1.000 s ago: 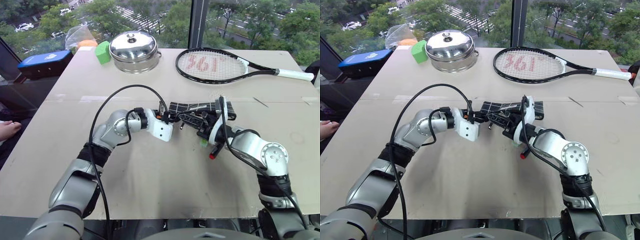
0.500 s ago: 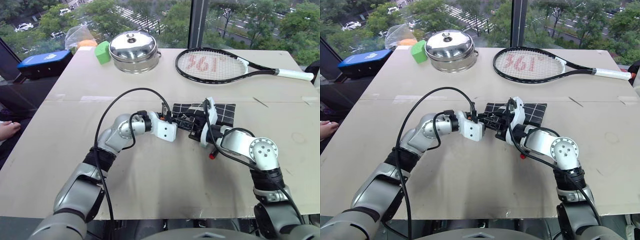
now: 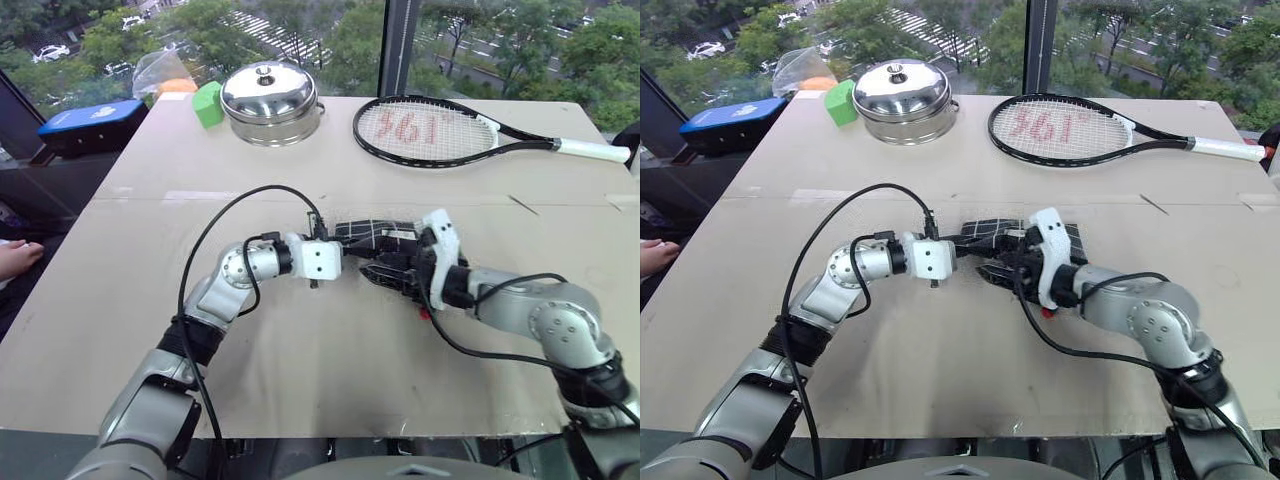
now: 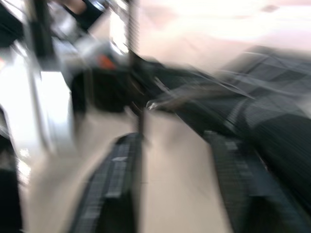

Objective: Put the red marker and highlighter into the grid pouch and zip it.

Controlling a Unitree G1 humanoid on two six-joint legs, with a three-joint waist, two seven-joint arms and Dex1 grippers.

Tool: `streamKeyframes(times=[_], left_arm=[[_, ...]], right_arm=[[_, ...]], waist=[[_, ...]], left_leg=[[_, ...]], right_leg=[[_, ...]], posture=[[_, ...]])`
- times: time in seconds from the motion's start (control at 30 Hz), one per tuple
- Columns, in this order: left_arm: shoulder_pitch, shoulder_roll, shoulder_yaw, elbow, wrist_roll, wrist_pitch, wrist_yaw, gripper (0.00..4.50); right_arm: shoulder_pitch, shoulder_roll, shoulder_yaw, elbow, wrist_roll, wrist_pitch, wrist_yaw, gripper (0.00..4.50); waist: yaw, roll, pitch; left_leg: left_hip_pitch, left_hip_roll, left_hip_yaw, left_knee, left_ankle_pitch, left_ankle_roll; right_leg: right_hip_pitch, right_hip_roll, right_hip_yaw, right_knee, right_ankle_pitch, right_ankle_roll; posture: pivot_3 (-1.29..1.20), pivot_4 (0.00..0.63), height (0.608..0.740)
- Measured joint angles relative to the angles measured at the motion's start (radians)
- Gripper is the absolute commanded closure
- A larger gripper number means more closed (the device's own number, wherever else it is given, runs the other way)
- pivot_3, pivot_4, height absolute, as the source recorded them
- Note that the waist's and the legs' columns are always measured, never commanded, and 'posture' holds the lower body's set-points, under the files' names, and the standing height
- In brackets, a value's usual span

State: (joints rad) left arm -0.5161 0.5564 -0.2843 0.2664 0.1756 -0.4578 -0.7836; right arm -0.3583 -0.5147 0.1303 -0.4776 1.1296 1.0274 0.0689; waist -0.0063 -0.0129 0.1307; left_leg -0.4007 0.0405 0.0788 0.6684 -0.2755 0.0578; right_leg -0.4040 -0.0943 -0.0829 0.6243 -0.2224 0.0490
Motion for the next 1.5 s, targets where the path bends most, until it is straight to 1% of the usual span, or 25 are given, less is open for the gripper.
streamKeyframes(times=[0.03, 0.13, 0.17, 0.23, 0.4, 0.57, 0.77, 0.97, 1.2, 1.3, 1.37, 1.4, 1.43, 1.5], left_arm=[[0.005, 0.0, 0.006, -0.013, -0.011, 0.014, -0.001, 4.5], [0.024, 0.001, 0.015, -0.039, -0.033, 0.05, -0.005, 4.5], [0.028, 0.001, 0.017, -0.043, -0.036, 0.055, -0.006, 4.5], [0.037, 0.002, 0.023, -0.06, -0.044, 0.074, -0.006, 4.5], [0.053, 0.003, 0.036, -0.076, -0.06, 0.1, -0.011, 4.5], [0.054, 0.0, 0.04, -0.102, -0.072, 0.134, -0.021, 4.5], [0.059, -0.007, 0.04, -0.14, -0.089, 0.197, -0.024, 4.5], [0.06, -0.013, 0.041, -0.163, -0.099, 0.237, -0.025, 4.5], [0.084, -0.006, 0.039, -0.187, -0.099, 0.22, -0.04, 4.5], [0.09, -0.007, 0.037, -0.188, -0.1, 0.218, -0.047, 4.5], [0.09, -0.011, 0.038, -0.19, -0.1, 0.223, -0.05, 4.5], [0.09, -0.015, 0.037, -0.191, -0.1, 0.232, -0.051, 4.5], [0.09, -0.019, 0.037, -0.193, -0.1, 0.245, -0.053, 4.5], [0.09, -0.019, 0.038, -0.199, -0.1, 0.257, -0.056, 4.5]], right_arm=[[0.023, -0.032, -0.029, -0.037, 0.004, 0.007, 0.008, 2.28], [0.077, -0.079, -0.12, -0.113, 0.047, 0.016, 0.003, 3.1], [0.084, -0.081, -0.135, -0.12, 0.054, 0.016, -0.003, 3.64], [0.11, -0.088, -0.195, -0.144, 0.088, 0.015, -0.048, 4.47], [0.119, -0.082, -0.226, -0.155, 0.099, 0.018, -0.148, 4.47], [0.104, -0.051, -0.175, -0.154, 0.09, 0.036, -0.196, 4.47], [0.073, -0.035, -0.136, -0.152, 0.079, 0.059, -0.212, 4.47], [0.056, -0.021, -0.124, -0.147, 0.059, 0.07, -0.221, 4.47], [-0.015, 0.061, -0.116, -0.054, 0.002, 0.074, -0.266, 4.47], [-0.071, 0.051, -0.055, -0.014, -0.105, 0.068, -0.236, 4.47], [-0.125, -0.024, 0.089, -0.015, -0.268, 0.025, -0.169, 4.47], [-0.156, -0.078, 0.189, -0.016, -0.379, -0.018, -0.121, 4.47], [-0.18, -0.133, 0.315, -0.015, -0.53, -0.087, -0.051, 4.47], [-0.197, -0.165, 0.408, 0.003, -0.65, -0.174, 0.015, 4.47]], waist=[[0.0, 0.0, 0.0], [0.002, 0.0, 0.0], [0.002, 0.0, 0.0], [0.001, 0.0, 0.0], [0.002, 0.0, 0.0], [0.002, 0.0, 0.0], [0.003, 0.0, 0.0], [0.003, 0.0, 0.0], [0.0, 0.0, 0.0], [-0.003, 0.0, 0.0], [-0.003, 0.001, 0.0], [-0.003, 0.001, 0.0], [-0.003, 0.0, 0.0], [-0.004, 0.0, 0.0]], left_leg=[[0.0, 0.0, 0.0, 0.0, 0.0, 0.0], [0.0, 0.0, -0.001, 0.0, 0.0, 0.0], [0.0, 0.0, -0.001, 0.0, 0.0, 0.0], [0.0, 0.0, 0.0, 0.0, 0.0, 0.0], [0.0, 0.0, 0.0, 0.0, 0.0, 0.0], [0.0, 0.0, 0.0, 0.0, 0.0, 0.0], [0.0, 0.0, 0.0, 0.0, 0.0, 0.0], [0.0, 0.0, 0.0, 0.0, 0.0, 0.0], [0.001, 0.0, 0.0, 0.0, 0.0, 0.0], [0.001, 0.0, 0.0, 0.0, 0.0, 0.0], [0.001, 0.0, 0.0, 0.0, 0.0, 0.0], [0.0, -0.001, 0.0, 0.0, 0.0, 0.0], [0.0, -0.001, 0.0, 0.0, 0.0, 0.0], [0.0, -0.001, 0.0, 0.0, 0.0, 0.0]], right_leg=[[0.0, 0.0, 0.0, 0.0, 0.0, 0.0], [0.0, 0.0, 0.0, 0.0, 0.0, 0.0], [0.0, 0.0, 0.0, 0.0, 0.0, 0.0], [0.0, 0.0, 0.0, 0.0, 0.0, 0.0], [0.0, 0.001, 0.0, 0.0, 0.0, 0.0], [0.0, 0.001, 0.001, 0.0, 0.0, 0.0], [0.0, 0.001, 0.001, 0.0, 0.0, 0.0], [0.0, 0.001, 0.001, 0.0, 0.0, 0.0], [0.0, 0.001, 0.001, 0.0, 0.0, 0.0], [0.0, 0.001, 0.001, 0.0, 0.0, 0.0], [0.0, 0.001, 0.001, 0.0, 0.0, 0.0], [0.0, 0.001, 0.001, 0.0, 0.0, 0.0], [0.0, 0.001, 0.001, -0.001, 0.0, 0.0], [0.0, 0.002, 0.001, 0.0, 0.0, 0.0]], posture=[[0.0, 0.15, 0.74], [0.0, 0.15, 0.74], [0.0, 0.15, 0.74], [0.0, 0.15, 0.74], [0.0, 0.15, 0.74], [0.0, 0.15, 0.74], [0.0, 0.15, 0.74], [0.0, 0.15, 0.74], [0.0, 0.15, 0.74], [0.0, 0.15, 0.74], [0.0, 0.15, 0.74], [0.0, 0.15, 0.74], [0.0, 0.15, 0.74], [0.0, 0.15, 0.74]])
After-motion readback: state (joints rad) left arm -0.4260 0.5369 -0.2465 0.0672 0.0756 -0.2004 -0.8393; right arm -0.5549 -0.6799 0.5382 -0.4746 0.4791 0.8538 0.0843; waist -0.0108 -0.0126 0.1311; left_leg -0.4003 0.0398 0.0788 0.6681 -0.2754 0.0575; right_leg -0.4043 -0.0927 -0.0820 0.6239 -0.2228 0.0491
